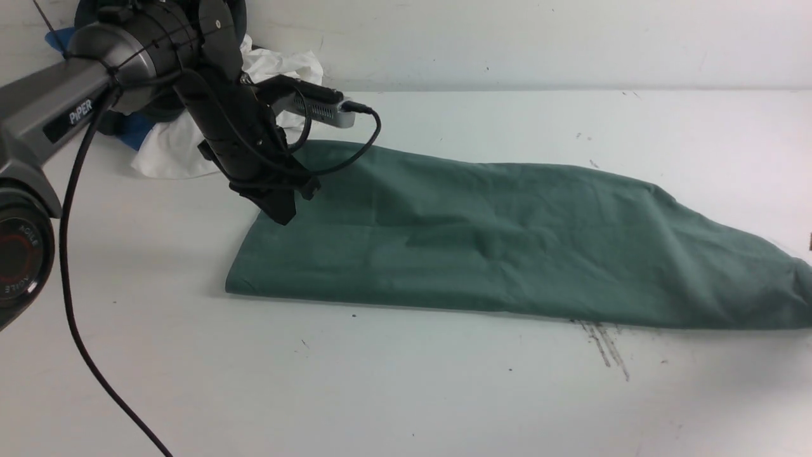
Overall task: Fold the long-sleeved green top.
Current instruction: Use the right arm to clamp the right edge of the fabric
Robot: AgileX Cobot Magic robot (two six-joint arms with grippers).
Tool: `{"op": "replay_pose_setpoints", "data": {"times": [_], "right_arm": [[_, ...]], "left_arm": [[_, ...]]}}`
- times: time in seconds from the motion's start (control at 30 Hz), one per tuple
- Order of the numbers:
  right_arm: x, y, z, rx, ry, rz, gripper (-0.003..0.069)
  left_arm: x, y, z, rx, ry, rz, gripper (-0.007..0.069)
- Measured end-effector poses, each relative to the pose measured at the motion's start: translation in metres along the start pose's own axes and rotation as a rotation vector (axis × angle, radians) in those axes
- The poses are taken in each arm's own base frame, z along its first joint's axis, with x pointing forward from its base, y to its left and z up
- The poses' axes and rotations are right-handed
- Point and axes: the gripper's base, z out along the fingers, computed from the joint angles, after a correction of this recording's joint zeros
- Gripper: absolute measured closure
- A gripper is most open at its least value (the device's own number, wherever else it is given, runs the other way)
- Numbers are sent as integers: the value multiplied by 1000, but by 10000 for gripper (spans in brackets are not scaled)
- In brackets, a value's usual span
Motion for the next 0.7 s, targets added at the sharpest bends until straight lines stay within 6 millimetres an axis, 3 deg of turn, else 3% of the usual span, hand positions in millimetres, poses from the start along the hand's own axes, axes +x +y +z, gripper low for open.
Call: {"op": "replay_pose_setpoints", "data": {"times": [0.17, 0.3, 0.4, 0.6, 0.7], "right_arm": [[5, 0, 34, -10, 47, 25, 179], [6, 0, 41, -15, 57, 22, 193], [6, 2, 41, -34, 56, 5, 277], [5, 8, 32, -97, 46, -55, 592], [1, 8, 14, -94, 12, -89, 631]], "left_arm": [[2, 6, 24, 4, 50, 1, 632], [4, 9, 37, 9, 78, -4, 632], [5, 10, 40, 9, 85, -4, 632], [3, 7, 29, 8, 58, -2, 632], [2, 4, 14, -2, 30, 5, 632]]}}
